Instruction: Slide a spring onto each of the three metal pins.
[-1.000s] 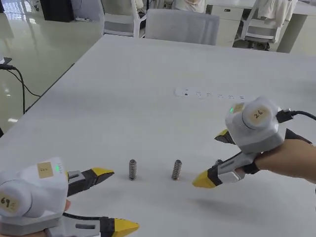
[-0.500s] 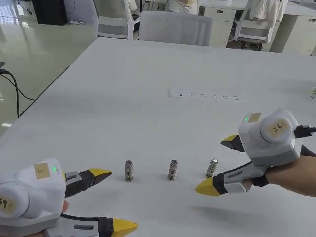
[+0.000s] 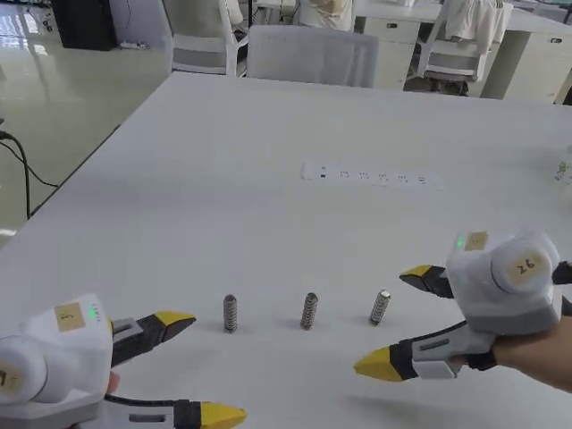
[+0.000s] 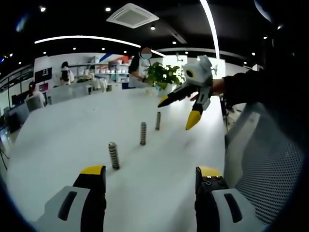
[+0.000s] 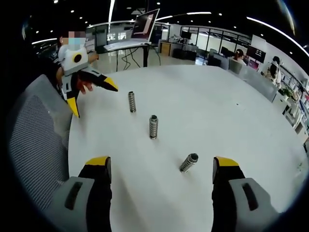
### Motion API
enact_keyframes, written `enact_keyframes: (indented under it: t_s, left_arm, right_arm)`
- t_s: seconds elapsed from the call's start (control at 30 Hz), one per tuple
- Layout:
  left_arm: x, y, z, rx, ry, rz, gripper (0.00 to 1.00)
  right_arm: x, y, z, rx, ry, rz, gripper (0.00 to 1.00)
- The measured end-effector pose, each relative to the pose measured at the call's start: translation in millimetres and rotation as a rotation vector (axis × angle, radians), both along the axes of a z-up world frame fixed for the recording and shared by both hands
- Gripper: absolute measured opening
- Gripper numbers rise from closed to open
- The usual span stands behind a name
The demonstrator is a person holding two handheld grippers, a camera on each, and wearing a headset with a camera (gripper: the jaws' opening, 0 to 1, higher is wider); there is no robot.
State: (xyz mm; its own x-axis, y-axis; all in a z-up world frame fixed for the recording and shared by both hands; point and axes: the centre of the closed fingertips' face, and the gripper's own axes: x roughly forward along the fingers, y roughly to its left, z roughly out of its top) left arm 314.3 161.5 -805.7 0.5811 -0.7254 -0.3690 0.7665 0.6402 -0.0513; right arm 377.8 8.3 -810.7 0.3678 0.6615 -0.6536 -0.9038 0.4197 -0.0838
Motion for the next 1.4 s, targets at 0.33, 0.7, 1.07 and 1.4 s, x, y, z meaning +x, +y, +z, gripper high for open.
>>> enact_keyframes:
  t_s: [0.33, 0.7, 1.07, 1.4]
  left_arm:
    - [-1.7, 0.8, -0.7, -0.01, 0.009, 0.008, 0.74]
    - [-3.9, 1.5, -0.8, -0.024, 0.013, 0.019, 0.75]
    - [-4.9, 3.6, -0.6, -0.042, 0.012, 0.036, 0.76]
    - [-4.5, 4.2, -2.3, -0.054, 0.012, 0.045, 0.76]
  right_arm:
    - [-13.0, -5.1, -5.2, 0.032, 0.004, -0.014, 0.87]
    - [-20.0, -8.3, -1.6, 0.111, -0.002, -0.026, 0.88]
    - [-21.0, -10.4, 8.3, 0.169, -0.045, -0.029, 0.91]
    - [-20.7, -10.1, 9.0, 0.229, -0.071, -0.008, 0.91]
